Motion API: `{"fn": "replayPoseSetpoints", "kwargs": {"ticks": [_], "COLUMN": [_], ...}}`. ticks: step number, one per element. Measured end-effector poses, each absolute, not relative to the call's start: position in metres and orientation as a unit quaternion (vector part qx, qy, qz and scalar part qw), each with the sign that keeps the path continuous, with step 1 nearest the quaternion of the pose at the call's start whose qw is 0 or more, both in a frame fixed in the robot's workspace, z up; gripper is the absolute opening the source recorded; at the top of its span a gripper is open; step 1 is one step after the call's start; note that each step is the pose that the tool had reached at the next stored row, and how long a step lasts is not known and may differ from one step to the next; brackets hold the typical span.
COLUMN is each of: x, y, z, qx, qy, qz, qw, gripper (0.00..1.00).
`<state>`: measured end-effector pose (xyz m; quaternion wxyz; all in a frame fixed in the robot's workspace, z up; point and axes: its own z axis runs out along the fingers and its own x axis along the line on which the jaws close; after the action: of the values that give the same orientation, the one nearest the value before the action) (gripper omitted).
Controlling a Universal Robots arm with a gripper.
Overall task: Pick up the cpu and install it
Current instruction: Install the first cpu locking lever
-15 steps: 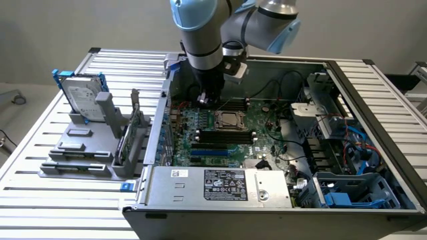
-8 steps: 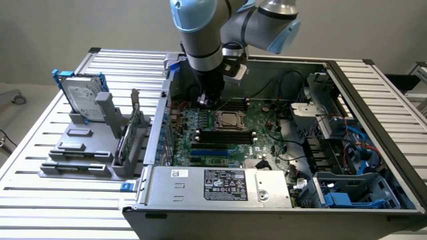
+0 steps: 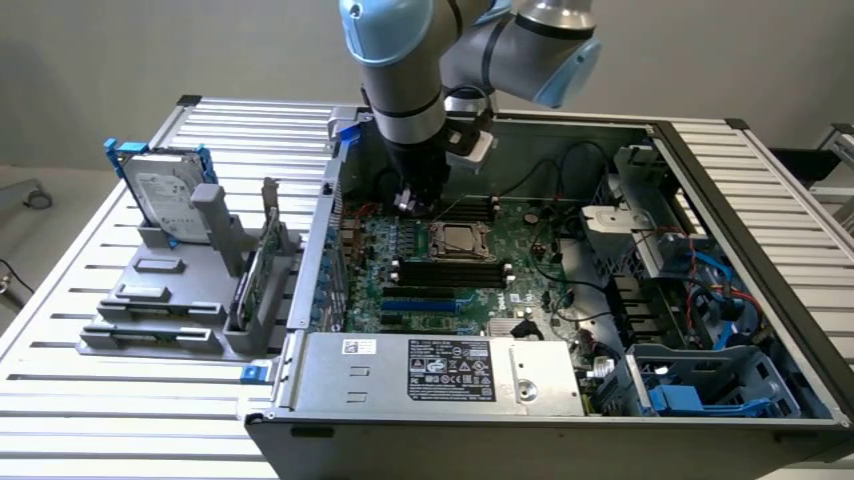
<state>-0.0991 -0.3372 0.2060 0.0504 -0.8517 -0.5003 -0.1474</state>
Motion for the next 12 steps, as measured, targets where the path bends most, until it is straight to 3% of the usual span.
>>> {"fn": "replayPoseSetpoints", "kwargs": {"ticks": [12], "x": [-0.0952], "y": [-0.3365], "z": [0.2024], "qx": [-0.855], "qy": [-0.494], "qz": [-0.147], "qw": [0.05], "gripper": [0.11]}}
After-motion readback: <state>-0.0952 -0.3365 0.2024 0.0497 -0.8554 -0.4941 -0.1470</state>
